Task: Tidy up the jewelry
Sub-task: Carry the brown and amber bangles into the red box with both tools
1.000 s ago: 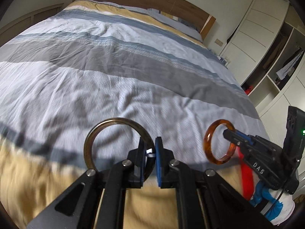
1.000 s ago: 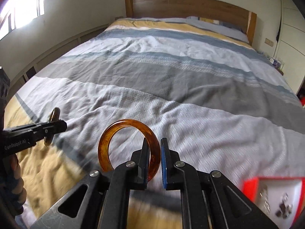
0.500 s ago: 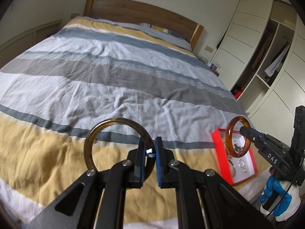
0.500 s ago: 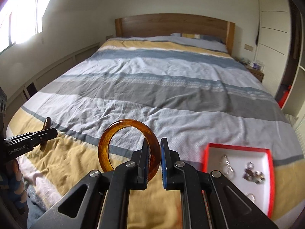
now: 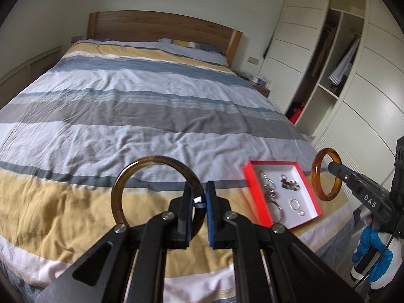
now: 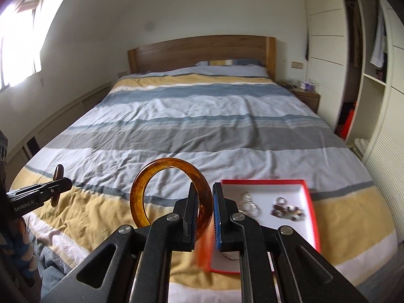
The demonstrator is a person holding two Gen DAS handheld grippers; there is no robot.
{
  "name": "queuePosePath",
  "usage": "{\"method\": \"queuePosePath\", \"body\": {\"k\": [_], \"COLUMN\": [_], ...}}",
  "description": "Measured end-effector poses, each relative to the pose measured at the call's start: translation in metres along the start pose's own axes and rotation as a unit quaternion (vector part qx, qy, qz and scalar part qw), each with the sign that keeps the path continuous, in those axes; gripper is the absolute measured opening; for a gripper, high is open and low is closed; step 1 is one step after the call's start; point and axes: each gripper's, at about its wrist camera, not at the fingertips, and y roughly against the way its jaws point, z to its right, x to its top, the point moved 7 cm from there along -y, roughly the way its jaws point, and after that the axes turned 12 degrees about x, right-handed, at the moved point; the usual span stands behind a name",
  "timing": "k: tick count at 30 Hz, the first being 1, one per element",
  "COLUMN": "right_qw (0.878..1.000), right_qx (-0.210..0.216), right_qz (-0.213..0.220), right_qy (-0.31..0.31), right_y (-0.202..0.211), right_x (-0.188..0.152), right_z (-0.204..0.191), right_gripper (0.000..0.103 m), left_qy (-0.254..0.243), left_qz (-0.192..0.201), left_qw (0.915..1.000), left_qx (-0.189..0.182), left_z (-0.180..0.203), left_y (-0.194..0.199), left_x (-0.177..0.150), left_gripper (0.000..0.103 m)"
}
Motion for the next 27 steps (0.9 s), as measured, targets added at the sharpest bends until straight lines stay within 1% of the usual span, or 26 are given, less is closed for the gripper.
{"method": "queuePosePath", "body": {"k": [6, 15, 20, 27], "right_qw": [1.0, 0.997, 0.996, 0.994], "right_qx": [-0.021, -0.048, -0.057, -0.065], "right_qz": [-0.004, -0.023, -0.038, -0.075], "right_qy": [-0.021, -0.049, -0.053, -0.044], "right_y": [0.008, 0.003, -0.007, -0.033], "right_x": [-0.012, -0.031, -0.04, -0.058], "right_z": [0.045, 0.106, 0.134, 0.162], "right_gripper": [0.011, 0.011, 0.011, 0.011], "left_qy": [-0.027, -0.072, -0.09, -0.114], "left_qz": [-0.016, -0.042, -0.058, -0.089], "left_qw": [0.9994, 0.9958, 0.993, 0.9868], "left_qx": [-0.013, -0.038, -0.049, -0.072], "left_z": [0.048, 0.121, 0.153, 0.199], "left_y": [-0.017, -0.051, -0.07, -0.105], "left_x": [-0.004, -0.013, -0.018, -0.033], "left_gripper": [0.008, 0.008, 0.008, 0.008]}}
